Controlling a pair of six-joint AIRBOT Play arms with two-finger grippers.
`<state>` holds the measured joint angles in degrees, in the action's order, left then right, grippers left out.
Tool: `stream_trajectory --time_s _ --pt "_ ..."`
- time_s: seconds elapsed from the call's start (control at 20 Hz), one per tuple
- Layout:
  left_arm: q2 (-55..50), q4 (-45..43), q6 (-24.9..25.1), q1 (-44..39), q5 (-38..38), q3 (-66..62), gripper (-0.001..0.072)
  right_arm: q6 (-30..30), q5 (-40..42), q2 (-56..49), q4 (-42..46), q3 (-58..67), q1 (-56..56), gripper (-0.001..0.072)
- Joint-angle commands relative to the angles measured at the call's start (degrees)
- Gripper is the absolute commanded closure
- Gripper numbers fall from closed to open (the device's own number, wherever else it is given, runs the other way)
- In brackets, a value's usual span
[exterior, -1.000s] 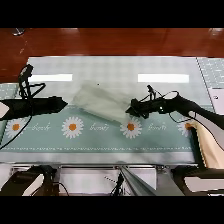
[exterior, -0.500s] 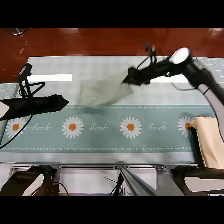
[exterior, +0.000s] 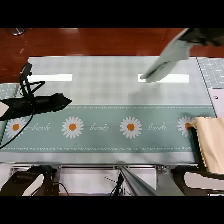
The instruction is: Fold the shirts.
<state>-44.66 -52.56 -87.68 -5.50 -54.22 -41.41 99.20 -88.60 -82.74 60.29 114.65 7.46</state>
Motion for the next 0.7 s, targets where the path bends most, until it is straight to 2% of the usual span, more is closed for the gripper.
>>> stream_trajectory --time_s 0.0,0.1,0.35,0.55,0.6,0.65 --pt "0.0 1.2 0.0 0.0 0.0 0.0 0.0683 2.6 -12.2 4.2 3.1 1.6 11.8 0.0692" --pt "0.0 1.2 0.0 0.0 0.0 0.0 0.0683 2.0 -17.8 6.7 8.6 1.2 18.1 0.0693" --pt "0.0 1.2 0.0 0.0 0.0 0.0 0.0683 1.2 -17.8 21.5 16.0 -14.5 34.1 0.0692" --pt "0.0 1.1 0.2 -0.3 0.0 0.0 0.0682 -2.3 -17.8 34.7 24.1 -29.2 46.4 0.0692" --pt "0.0 1.1 1.3 -0.5 0.1 0.0 0.0682 -5.1 -17.8 37.2 27.3 -32.0 49.3 0.0691" --pt "0.0 1.1 2.8 -1.0 0.3 0.0 0.0683 -4.9 -17.8 39.4 30.1 -34.7 51.6 0.0691"
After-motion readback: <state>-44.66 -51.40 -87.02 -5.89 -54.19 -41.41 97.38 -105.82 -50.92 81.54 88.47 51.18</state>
